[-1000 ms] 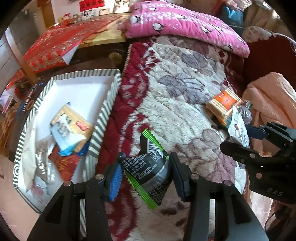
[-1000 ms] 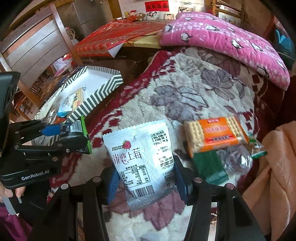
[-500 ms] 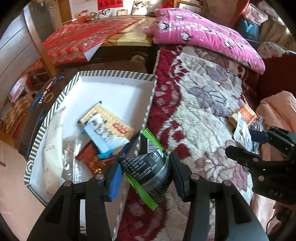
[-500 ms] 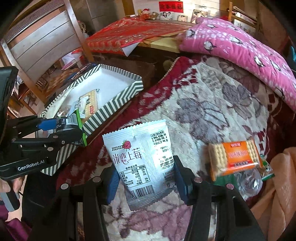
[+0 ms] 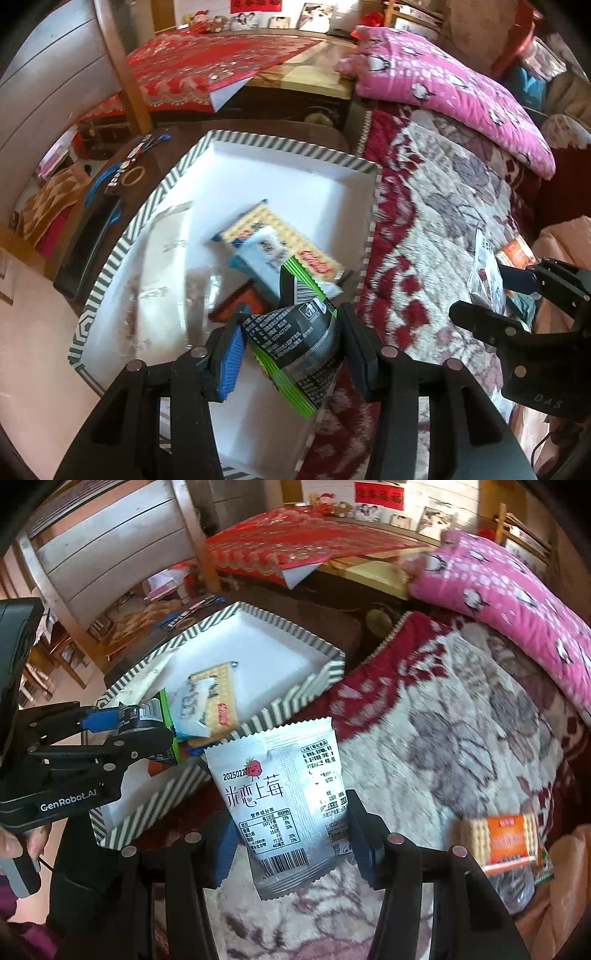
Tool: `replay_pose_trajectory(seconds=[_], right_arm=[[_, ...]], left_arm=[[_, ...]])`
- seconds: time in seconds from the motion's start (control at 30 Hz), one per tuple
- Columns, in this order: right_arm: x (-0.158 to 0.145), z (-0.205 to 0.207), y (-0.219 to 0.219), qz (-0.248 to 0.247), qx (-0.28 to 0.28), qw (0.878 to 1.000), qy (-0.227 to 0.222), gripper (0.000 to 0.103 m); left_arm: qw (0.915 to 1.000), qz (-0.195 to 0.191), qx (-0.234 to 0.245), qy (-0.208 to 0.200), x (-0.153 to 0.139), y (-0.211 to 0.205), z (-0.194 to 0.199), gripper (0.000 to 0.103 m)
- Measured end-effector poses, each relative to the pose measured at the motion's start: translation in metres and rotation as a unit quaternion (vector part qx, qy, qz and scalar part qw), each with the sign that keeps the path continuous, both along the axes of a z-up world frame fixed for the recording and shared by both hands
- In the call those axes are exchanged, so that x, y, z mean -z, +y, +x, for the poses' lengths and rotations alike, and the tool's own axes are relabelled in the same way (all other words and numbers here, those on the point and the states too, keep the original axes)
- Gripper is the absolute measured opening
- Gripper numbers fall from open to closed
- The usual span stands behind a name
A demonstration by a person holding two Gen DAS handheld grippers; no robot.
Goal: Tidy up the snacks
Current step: 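Lift both packets and carry them over the striped tray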
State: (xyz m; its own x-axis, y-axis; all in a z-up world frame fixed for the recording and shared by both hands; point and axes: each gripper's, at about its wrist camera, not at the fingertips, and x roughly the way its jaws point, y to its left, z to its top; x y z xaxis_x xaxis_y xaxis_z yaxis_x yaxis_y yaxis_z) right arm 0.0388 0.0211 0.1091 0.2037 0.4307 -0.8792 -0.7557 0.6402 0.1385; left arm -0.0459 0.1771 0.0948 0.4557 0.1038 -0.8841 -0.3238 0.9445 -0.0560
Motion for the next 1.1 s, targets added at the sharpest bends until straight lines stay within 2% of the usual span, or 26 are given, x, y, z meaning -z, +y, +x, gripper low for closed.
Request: replay_pose_trajectory(seconds=[0.57, 1.1], right_arm=[[0.002, 0.001, 0.063, 0.001, -0.048, 0.999, 0.006, 0.057], [0.015, 0.015, 0.098, -0.003, -0.056, 0.998, 0.023, 0.057]], left_arm=[[0.9985, -0.017, -0.051, 0.012, 0.011, 0.054, -0.018, 0.047], [0.9982, -0.019, -0.055, 0.012, 0.012, 0.061, -0.017, 0.047]])
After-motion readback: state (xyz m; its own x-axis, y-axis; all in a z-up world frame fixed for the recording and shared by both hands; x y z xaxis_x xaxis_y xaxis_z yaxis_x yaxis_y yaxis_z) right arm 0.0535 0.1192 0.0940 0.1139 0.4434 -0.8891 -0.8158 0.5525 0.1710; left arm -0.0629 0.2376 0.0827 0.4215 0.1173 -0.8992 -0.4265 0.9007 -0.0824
